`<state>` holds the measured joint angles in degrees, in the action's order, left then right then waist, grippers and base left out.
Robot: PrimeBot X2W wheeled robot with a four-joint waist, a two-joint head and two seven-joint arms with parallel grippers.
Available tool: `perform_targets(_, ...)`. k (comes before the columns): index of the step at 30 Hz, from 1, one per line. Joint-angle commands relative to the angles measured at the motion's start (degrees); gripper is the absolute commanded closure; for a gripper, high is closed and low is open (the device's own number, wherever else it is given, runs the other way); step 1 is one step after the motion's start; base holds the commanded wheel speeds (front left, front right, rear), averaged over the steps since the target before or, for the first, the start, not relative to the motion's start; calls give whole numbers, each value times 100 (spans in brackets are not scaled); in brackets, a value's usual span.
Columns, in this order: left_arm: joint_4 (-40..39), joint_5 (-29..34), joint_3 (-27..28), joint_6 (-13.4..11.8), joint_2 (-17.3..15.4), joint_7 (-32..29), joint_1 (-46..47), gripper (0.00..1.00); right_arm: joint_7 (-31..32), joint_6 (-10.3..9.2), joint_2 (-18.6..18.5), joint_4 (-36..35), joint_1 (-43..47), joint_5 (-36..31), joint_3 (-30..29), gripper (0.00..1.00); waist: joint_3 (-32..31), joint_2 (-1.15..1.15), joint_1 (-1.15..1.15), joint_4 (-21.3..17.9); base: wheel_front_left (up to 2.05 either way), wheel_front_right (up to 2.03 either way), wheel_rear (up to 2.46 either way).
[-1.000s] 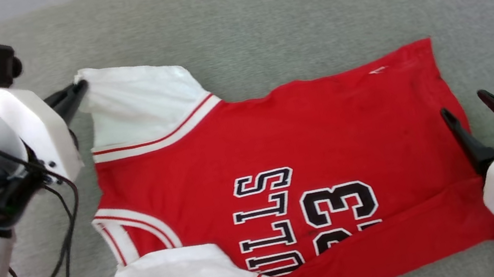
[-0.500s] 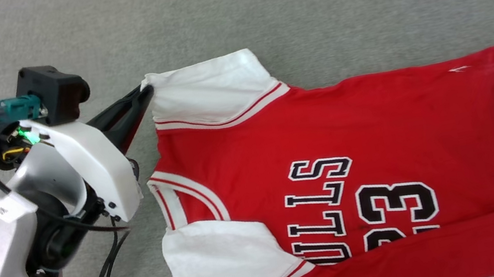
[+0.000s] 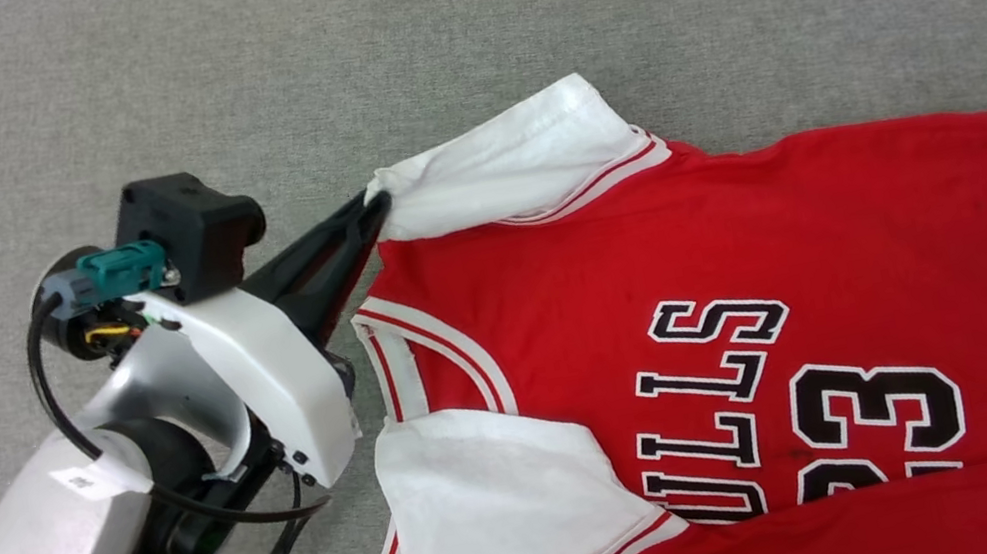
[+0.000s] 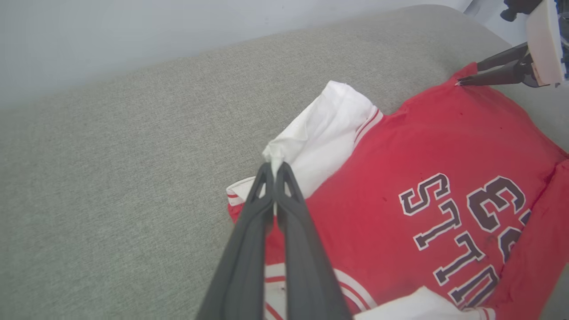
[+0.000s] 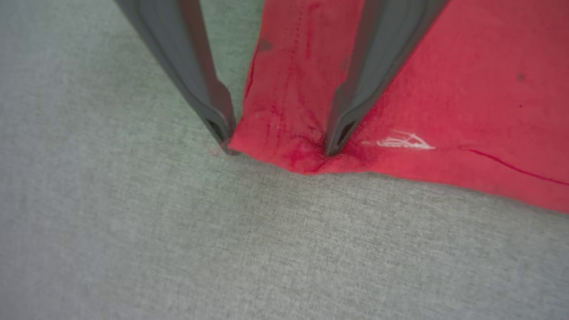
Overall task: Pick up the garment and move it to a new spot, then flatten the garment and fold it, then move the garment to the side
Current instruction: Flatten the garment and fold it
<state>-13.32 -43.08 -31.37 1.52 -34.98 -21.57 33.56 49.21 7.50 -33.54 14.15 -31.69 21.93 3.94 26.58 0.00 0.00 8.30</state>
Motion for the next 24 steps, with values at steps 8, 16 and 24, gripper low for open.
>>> perform_targets(8, 238, -25, -21, -40, 98, 201, -175, 100, -391, -4, 156, 496, 98, 56, 149, 100, -105, 0, 0, 54, 0, 0, 0)
perform_targets(16, 546, -125, 116, -106, 85, 469, -421, 100, -1266, -5, 324, 610, 80, 124, -129, 100, -557, 0, 0, -74, 0, 0, 0)
perform_targets(24, 551, -266, 143, -263, 14, 667, -1052, 100, -1934, -5, 474, 556, 659, 341, -443, 100, -1179, 0, 0, -209, 0, 0, 0)
